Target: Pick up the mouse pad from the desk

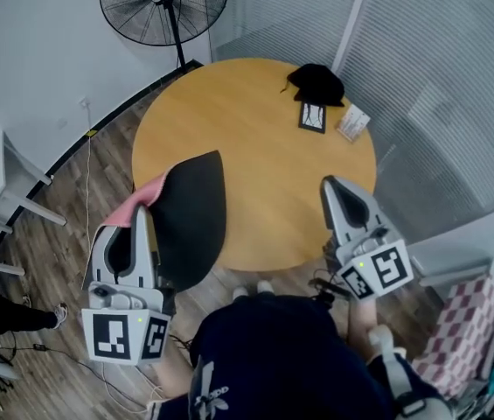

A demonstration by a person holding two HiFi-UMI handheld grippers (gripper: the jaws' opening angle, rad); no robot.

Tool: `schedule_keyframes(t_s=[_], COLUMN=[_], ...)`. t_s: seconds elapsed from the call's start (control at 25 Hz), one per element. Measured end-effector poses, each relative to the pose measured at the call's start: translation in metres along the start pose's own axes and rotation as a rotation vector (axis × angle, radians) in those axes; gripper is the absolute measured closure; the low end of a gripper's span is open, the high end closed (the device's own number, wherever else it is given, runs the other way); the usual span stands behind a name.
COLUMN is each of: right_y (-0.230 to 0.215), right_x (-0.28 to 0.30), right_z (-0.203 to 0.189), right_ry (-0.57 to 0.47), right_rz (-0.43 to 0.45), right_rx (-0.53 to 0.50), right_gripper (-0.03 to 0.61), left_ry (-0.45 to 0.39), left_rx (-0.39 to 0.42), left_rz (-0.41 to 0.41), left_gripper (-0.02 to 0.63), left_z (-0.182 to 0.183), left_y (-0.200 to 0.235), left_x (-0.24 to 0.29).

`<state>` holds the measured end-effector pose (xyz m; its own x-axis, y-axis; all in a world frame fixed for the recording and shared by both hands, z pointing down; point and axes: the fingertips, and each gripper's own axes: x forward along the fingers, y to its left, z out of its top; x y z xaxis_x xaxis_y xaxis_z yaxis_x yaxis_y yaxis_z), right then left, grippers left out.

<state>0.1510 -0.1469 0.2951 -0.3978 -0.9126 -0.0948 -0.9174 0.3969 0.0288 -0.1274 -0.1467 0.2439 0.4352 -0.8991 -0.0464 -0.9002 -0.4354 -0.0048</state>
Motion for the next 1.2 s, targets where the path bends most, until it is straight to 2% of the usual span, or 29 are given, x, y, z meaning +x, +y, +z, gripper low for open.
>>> schedule_keyframes(t_s=[0.52,0.88,1.2], right_y=[-0.008,-0.009,-0.010], right_x=[0.003,0.005,0.006], right_z=[-0.004,0.000,0.003], right_ry=[-0.005,-0.010,-0.019], right_rz=[-0.003,-0.007,-0.009], right_rx=[0.010,0.010,0.006], right_gripper=[0.577,0.577,0.577], left_ry=[-0.003,-0.030,-0.042], left_rx=[0.014,-0.003,0.028], left_rz=[0.017,-0.015,-0.042], left_gripper=[0.595,0.595,0.595], left_z=[-0.001,0.008,0.014], left_y=[-0.001,-0.006,-0.017], left_x=[0.010,0.016,0.021])
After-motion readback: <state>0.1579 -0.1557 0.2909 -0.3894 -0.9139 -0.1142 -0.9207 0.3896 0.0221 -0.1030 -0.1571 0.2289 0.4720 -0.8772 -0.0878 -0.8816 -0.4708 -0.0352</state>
